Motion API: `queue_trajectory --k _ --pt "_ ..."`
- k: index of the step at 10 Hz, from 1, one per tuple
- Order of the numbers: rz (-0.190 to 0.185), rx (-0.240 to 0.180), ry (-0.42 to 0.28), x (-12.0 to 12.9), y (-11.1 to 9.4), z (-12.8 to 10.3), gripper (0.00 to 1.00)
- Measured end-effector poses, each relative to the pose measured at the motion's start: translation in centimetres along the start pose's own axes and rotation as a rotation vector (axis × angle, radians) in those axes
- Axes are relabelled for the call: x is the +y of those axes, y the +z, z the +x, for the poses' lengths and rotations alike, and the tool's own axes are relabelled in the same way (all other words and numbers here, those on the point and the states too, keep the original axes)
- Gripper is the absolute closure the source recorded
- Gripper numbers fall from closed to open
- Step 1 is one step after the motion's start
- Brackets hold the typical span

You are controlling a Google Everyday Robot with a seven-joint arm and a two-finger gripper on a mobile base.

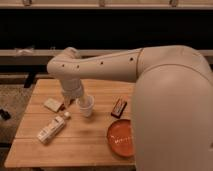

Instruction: Place the pepper in the ceramic bowl

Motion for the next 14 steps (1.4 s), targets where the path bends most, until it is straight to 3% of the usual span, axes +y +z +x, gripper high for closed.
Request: queue_trajectory --k 3,6,10,14 --pt "-0.017 -0.028 -0.078 6.2 -0.6 -3.9 0.35" --pt "-0.053 -0.044 -0.134 10.7 2.0 -7.5 0.35" --pt "-0.042 -0.015 -0.117 11.7 9.0 -10.4 0.35" --pt "-0.007 0.039 -0.049 10.2 12.5 -13.6 0.35"
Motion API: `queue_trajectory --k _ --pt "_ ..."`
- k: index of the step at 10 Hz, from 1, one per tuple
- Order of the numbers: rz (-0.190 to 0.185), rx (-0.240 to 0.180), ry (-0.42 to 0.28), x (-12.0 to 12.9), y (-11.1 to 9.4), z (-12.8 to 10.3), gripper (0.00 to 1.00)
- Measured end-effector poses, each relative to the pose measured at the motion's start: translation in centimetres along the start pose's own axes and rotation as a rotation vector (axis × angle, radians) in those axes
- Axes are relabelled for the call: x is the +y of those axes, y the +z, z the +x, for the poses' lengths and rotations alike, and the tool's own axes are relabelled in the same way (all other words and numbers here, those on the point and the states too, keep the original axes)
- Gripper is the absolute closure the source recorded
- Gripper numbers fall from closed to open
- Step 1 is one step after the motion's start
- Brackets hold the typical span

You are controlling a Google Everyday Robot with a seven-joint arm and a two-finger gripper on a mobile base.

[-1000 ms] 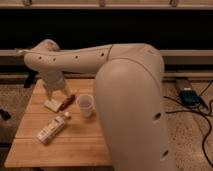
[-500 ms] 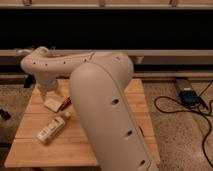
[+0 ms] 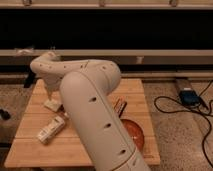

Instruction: Place the pepper in the ceramic bowl

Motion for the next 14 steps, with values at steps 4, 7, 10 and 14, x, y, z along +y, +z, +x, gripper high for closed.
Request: queue_trajectory --k 4,7,10,14 --pt "0.024 0.045 0.060 -1.5 1.9 -1.3 0.35" --pt "0.030 0.078 0.109 -3.1 3.4 -1.2 0.35" --pt "0.026 0.098 0.135 -4.0 4.8 -1.3 0.35" --pt "0.018 0.103 0.167 -4.9 5.8 -2.1 0.35"
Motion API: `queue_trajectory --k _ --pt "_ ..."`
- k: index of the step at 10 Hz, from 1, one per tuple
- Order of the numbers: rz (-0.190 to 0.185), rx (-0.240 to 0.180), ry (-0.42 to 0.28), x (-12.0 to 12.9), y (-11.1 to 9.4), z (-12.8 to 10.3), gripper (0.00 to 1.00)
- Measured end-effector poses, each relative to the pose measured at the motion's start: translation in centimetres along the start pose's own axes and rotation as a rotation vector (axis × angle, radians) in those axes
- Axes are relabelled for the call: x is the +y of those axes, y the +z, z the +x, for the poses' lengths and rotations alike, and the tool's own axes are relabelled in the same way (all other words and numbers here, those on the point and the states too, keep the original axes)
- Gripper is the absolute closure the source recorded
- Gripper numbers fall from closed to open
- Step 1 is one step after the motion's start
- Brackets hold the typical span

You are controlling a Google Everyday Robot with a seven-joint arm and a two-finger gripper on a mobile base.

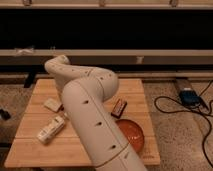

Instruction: Place the pepper in the ceramic bowl

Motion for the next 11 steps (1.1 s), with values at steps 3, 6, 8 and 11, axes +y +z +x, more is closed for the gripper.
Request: queue_trajectory --k 3,6,8,11 --pt "0.004 0.006 0.011 0.1 0.4 -0.1 0.35" --pt "0.012 0.025 0.023 -0.1 0.7 0.3 0.38" --pt "0.016 0.039 0.026 -0.1 0.8 0.6 0.55" --pt "0.015 0.054 0.021 -0.1 0.7 1.3 0.86"
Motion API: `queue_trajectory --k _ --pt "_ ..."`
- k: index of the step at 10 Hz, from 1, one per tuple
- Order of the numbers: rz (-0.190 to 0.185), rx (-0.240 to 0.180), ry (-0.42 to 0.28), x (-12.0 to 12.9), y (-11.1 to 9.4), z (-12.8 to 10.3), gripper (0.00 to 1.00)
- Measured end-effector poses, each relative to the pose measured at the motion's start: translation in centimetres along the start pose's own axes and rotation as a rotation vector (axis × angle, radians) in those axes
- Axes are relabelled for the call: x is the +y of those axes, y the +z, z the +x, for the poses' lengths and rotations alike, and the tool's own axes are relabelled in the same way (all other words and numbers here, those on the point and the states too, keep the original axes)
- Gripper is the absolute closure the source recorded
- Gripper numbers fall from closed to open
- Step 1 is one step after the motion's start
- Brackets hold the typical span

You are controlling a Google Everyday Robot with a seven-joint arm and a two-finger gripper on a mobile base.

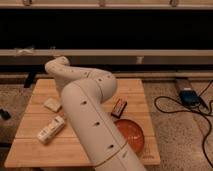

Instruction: Place the pepper in the ceramic bowl

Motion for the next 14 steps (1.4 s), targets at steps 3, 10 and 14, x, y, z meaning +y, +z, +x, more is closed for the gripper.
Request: queue_trajectory --k 3,10,14 --pt "-0.051 -0.027 -0.022 0.0 -2.1 0.6 1.00" --pt "-0.198 -0.158 -0.090 -0.6 -10.7 2.5 1.00" --pt "-0.233 -0.206 -0.141 -2.2 -16.8 5.5 1.00"
